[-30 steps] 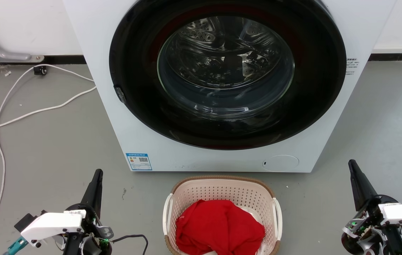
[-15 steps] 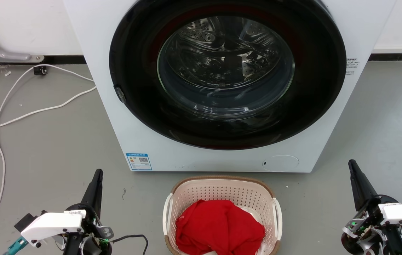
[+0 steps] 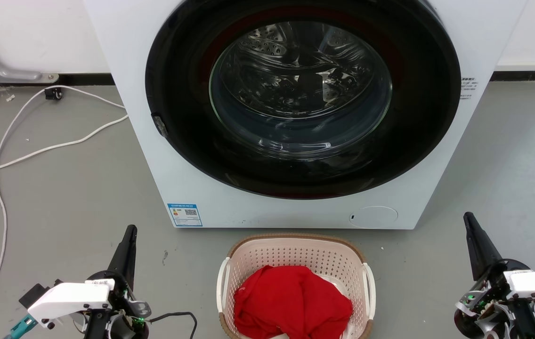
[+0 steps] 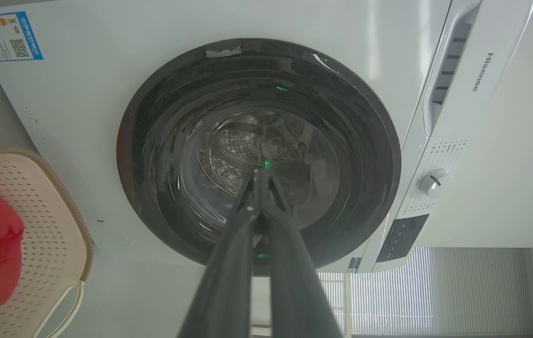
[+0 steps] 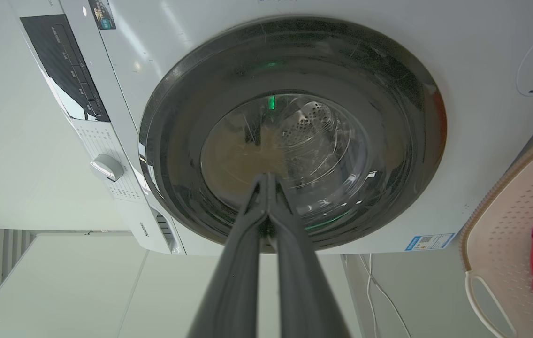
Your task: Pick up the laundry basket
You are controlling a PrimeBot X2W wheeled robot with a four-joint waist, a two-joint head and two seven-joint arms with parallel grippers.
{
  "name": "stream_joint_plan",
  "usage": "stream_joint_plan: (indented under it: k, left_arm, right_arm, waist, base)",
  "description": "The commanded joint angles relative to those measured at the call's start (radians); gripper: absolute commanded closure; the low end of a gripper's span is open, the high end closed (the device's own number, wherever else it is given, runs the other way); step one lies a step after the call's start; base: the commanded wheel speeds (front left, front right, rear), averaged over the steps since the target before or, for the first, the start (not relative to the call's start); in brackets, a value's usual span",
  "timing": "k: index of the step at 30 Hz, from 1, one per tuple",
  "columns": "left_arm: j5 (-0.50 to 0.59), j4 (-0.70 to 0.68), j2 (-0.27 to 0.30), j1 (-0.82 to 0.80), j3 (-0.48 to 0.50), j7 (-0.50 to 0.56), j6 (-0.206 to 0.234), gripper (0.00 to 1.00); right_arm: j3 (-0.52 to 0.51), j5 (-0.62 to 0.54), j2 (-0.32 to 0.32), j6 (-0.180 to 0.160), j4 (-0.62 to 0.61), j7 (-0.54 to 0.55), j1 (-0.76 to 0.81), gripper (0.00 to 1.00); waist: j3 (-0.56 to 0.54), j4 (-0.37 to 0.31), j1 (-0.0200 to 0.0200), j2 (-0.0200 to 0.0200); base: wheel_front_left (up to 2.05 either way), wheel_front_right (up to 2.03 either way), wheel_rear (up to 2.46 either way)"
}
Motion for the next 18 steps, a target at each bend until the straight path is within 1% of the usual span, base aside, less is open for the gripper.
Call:
stream_joint_plan:
  k: [1, 18]
  left_arm:
    - [0.001, 0.001, -0.001, -0.011, 0.003, 0.004, 0.000, 1.00]
    - [0.003, 0.001, -0.002, -0.011, 0.005, 0.004, 0.000, 1.00]
  right_arm:
    - [-0.001, -0.002, 0.003, 0.003, 0.001, 0.004, -0.011, 1.00]
    - [-0.002, -0.003, 0.003, 0.003, 0.001, 0.004, -0.011, 1.00]
  waist:
    - [0.000, 0.000, 0.0000, 0.0000]
    - [0.000, 0.000, 0.0000, 0.0000]
  base:
    - [0.00, 0.00, 0.00]
    - [0.00, 0.00, 0.00]
